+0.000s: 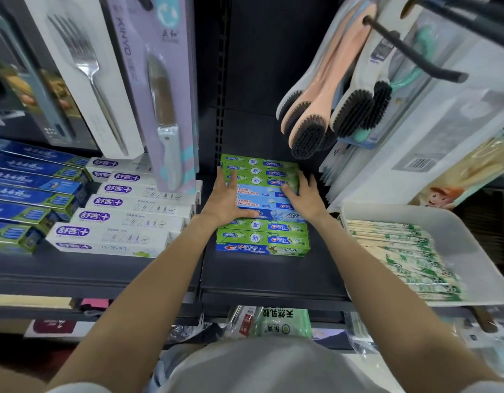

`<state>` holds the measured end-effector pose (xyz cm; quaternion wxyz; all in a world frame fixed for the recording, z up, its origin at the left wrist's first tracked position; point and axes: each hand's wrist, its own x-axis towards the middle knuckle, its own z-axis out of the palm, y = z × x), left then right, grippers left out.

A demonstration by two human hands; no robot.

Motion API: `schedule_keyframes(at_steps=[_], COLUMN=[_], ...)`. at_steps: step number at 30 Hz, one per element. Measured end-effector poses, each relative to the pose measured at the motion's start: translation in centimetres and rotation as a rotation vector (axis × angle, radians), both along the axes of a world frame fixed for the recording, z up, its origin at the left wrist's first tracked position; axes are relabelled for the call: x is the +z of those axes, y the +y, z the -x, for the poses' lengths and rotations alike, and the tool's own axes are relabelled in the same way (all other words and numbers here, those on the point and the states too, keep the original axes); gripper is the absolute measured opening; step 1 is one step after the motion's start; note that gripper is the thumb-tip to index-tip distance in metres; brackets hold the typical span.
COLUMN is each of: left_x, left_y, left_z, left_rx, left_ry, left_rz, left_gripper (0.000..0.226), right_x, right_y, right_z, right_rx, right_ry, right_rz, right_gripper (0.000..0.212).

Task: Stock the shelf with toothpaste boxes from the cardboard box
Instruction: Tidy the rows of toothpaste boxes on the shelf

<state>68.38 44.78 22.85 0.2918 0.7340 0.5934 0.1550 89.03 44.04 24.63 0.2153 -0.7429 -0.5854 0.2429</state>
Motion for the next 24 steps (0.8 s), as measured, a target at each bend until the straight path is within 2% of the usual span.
schedule_keyframes(at_steps=[4,7,10,13,20,24], left_x=[0.2,-0.5,-2.2,-3.4,-3.7,-4.0], left_y=[-0.7,-3.4,-7.1,-8.9,-8.5,-8.2], left_z=[0.3,0.6,0.2,-0.2,0.8,1.2], left_rx=[0.000,0.020,0.179,0.172,0.102,0.127], left_ry=[0.105,0.005,-0.254,-0.366,-0.358,-0.352], left_rz=[-0.115,-0.270,-0.164,-0.096,-0.073,-0.074], left_gripper=[0.126,0.116,0.118,0.128,0.129,0.128], right_x=[-0.7,-1.8,-2.6,-2.9,-4.0,-4.1], right_y=[-6.3,-10.3,-9.8,-8.5,-7.7,-7.5], right_z=[0.8,1.0,0.0,0.0,0.6,0.7], right_rx=[-0.109,-0.014,-0.038,-0.069,-0.079,-0.060], right_ry=[0.146,0.127,0.240,0.411,0.429,0.459], right_rz=[-0.121,-0.170,-0.097,-0.043,-0.126,-0.106], right_gripper=[0.070,0.082,0.098,0.107,0.093,0.094])
